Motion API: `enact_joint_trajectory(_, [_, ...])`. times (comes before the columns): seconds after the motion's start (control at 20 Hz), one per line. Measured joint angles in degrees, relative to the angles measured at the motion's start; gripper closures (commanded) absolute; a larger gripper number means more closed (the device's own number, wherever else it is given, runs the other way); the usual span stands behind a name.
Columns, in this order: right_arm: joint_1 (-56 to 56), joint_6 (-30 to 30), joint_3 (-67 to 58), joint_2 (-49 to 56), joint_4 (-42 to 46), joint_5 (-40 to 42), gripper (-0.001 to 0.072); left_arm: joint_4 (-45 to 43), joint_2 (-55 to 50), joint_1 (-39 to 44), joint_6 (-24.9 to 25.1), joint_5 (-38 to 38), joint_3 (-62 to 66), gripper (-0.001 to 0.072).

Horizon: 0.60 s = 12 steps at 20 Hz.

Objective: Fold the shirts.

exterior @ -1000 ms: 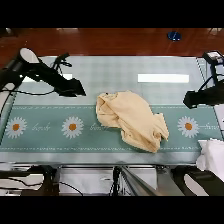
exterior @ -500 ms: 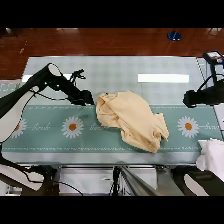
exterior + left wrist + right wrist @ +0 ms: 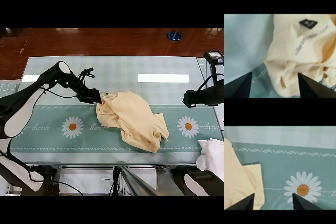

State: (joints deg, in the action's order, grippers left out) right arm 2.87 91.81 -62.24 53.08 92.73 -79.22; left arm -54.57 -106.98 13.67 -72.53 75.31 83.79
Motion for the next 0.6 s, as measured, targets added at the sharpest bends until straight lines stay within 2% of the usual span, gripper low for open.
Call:
enact_joint_trajectory(0.1, [0.0, 0.17, 0.0, 0.0, -0.57, -0.07, 0.0178, -0.02, -2.56, 0.44, -1.6, 2.16, 3.04, 0.0045])
enact_joint_trajectory(0.3, [0.0, 0.26, 0.0, 0.0, -1.49, -0.2, 0.0179, -0.11, -7.54, 0.94, -3.69, 8.63, 7.61, 0.0397])
enact_joint_trajectory(0.35, [0.0, 0.35, 0.0, 0.0, -1.75, -0.2, 0.0179, -0.59, -8.28, 0.94, -4.04, 9.66, 8.26, 0.0499])
enact_joint_trajectory(0.4, [0.0, 0.35, 0.0, 0.0, -1.95, -0.2, 0.0179, -1.36, -8.81, 0.87, -4.04, 10.56, 8.79, 0.0632])
enact_joint_trajectory(0.45, [0.0, 0.35, 0.0, 0.0, -2.01, -0.2, 0.0179, -2.1, -9.25, 0.83, -4.02, 11.52, 9.2, 0.0678])
enact_joint_trajectory(0.6, [0.0, 0.35, 0.0, 0.0, -1.11, -0.2, 0.018, -2.89, -9.7, 0.5, -3.32, 13.49, 9.81, 0.0679])
